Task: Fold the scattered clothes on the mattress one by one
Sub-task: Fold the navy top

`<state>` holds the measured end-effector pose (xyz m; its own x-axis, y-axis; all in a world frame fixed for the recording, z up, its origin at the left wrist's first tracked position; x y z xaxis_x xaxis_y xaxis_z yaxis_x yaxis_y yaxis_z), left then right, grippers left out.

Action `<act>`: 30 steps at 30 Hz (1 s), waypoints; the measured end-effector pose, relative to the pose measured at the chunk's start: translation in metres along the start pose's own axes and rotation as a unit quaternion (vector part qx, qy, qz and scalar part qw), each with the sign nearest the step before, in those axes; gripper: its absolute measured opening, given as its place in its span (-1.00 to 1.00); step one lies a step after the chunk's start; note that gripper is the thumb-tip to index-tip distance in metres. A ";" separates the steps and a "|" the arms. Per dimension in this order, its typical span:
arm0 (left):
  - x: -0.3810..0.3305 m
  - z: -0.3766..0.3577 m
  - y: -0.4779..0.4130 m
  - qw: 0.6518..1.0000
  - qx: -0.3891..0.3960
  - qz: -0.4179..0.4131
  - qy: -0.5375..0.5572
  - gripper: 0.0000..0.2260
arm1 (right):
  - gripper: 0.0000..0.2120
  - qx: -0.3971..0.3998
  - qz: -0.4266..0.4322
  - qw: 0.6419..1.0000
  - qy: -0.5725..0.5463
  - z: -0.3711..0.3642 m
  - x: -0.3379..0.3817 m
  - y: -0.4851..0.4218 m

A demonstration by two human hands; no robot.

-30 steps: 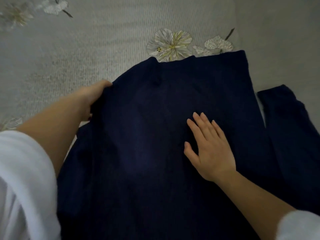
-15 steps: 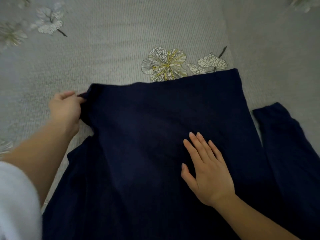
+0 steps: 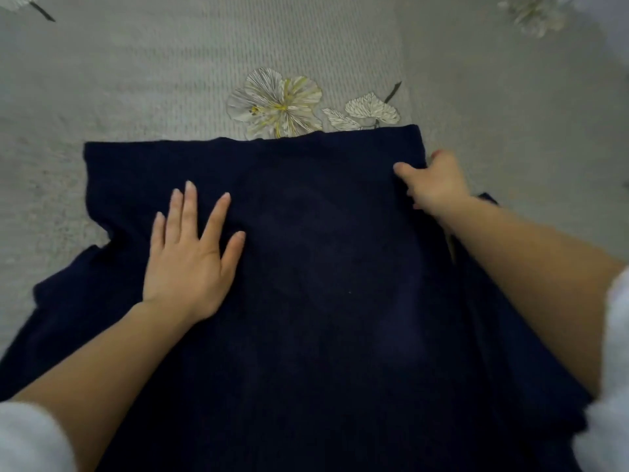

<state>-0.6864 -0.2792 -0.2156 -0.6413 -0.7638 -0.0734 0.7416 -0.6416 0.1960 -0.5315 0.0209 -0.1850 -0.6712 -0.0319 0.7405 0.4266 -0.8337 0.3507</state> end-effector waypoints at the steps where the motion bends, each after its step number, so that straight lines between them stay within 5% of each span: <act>1: 0.000 0.000 0.000 1.000 0.000 0.000 0.001 -0.42 | -0.82 0.024 -0.022 0.999 0.023 0.000 0.000 -0.008; 3: 0.000 -0.001 0.000 1.000 0.012 -0.004 -0.001 -0.42 | -0.83 0.021 -0.019 0.998 0.051 0.005 0.004 -0.019; 7: 0.000 -0.002 -0.001 0.999 0.047 0.002 -0.019 -0.41 | -0.94 0.010 -0.019 0.998 -0.065 0.020 0.001 -0.016; 9: 0.001 -0.002 -0.002 0.996 0.071 0.009 -0.052 -0.41 | -0.81 0.042 -0.015 0.997 -0.068 0.033 -0.010 -0.003; 13: -0.001 -0.004 -0.001 0.979 0.132 0.035 -0.153 -0.43 | -0.84 -0.065 0.059 0.988 0.124 0.114 -0.042 0.039; 16: -0.014 0.008 0.004 0.974 0.110 0.063 -0.189 -0.45 | -0.59 -0.080 -0.025 0.982 0.166 0.158 -0.101 0.076; 19: -0.063 0.016 0.047 0.997 0.006 -0.005 -0.080 -0.47 | -0.34 -0.038 -0.135 0.971 0.192 0.172 -0.163 0.105; 21: -0.113 0.002 0.106 0.994 -0.021 -0.108 -0.013 -0.45 | -0.49 -0.031 -0.124 0.975 0.181 0.169 -0.179 0.116; 24: -0.183 -0.039 0.192 0.970 0.061 -0.235 0.000 -0.42 | -0.77 -0.028 -0.056 0.992 0.109 0.163 -0.175 0.124; 30: -0.234 -0.017 0.204 0.945 0.107 -0.093 0.296 -0.54 | -0.72 0.002 -0.021 0.985 -0.174 0.181 -0.131 0.160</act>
<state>-0.3817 -0.2327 -0.1748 -0.4881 -0.5858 -0.6470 0.5295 -0.7881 0.3141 -0.2659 -0.0082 -0.1224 -0.4408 0.1934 0.8765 0.4063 -0.8277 0.3870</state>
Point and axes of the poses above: each hand's wrist, its own y-axis away from the middle knuckle, its own z-axis out of the back of the hand, x = y × z, the point moved 10 cm from there along -y, towards the middle knuckle, and after that the axes turned 6 degrees about -y, right-handed, at the moved point
